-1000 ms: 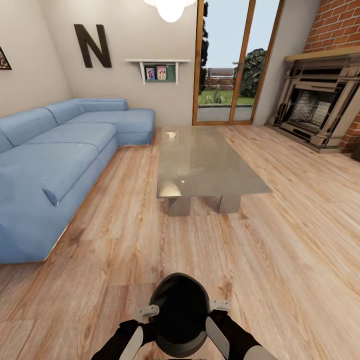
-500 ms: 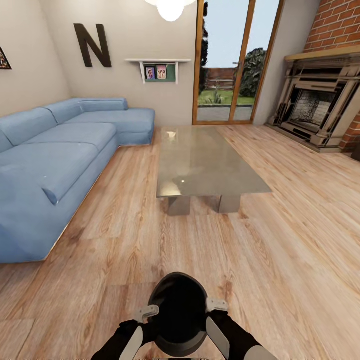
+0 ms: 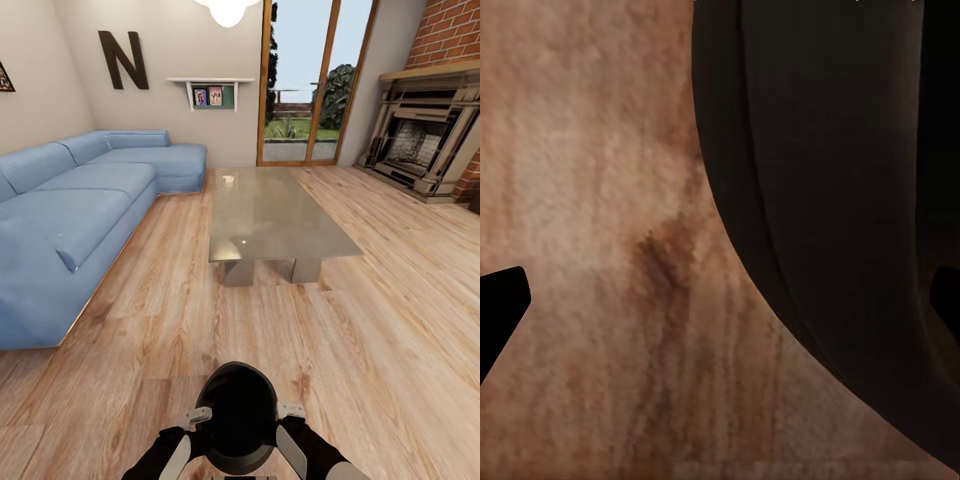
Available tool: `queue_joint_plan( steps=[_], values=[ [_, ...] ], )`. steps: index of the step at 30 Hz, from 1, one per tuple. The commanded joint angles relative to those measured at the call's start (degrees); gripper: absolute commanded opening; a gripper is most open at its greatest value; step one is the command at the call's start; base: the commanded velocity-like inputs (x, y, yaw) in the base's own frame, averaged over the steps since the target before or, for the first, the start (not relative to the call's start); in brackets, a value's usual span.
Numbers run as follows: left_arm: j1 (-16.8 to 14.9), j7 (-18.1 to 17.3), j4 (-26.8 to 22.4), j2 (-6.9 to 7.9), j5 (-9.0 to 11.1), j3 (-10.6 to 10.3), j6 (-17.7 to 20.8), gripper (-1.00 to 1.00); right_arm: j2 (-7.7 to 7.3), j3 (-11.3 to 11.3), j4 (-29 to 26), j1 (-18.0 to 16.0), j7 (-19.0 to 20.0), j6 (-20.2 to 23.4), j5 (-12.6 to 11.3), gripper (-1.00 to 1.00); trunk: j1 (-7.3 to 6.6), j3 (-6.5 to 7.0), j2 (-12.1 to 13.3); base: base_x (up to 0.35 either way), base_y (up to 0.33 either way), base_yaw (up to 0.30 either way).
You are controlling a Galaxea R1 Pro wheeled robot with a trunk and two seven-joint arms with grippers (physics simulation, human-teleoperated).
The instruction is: Place each of the two pumpkins and all three candles from the living room inside a cabinet in the living room (use any cabinet), then make sure every cabinet is closed, and position the cauldron so it is next to a table in the living room.
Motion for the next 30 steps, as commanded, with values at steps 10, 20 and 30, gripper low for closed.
queue_joint_plan(
  steps=[10,20,30],
  values=[
    [0.0,0.2,0.0,0.04,0.0,0.1,-0.1,1.00,0.00,0.0,0.3,0.0,0.0,0.0,0.0,-1.00,0.00,0.00,0.0,0.000,0.000,0.000],
    [0.0,0.3,0.1,0.05,0.2,0.1,-0.5,1.00,0.01,0.0,0.3,0.0,0.0,0.0,0.0,-1.00,0.00,0.00,0.0,0.000,0.000,0.000],
    [0.0,0.3,0.0,0.05,0.2,0.1,-0.5,1.00,0.07,0.0,0.3,0.0,0.0,0.0,0.0,-1.00,0.00,0.00,0.0,0.000,0.000,0.000]
  ],
)
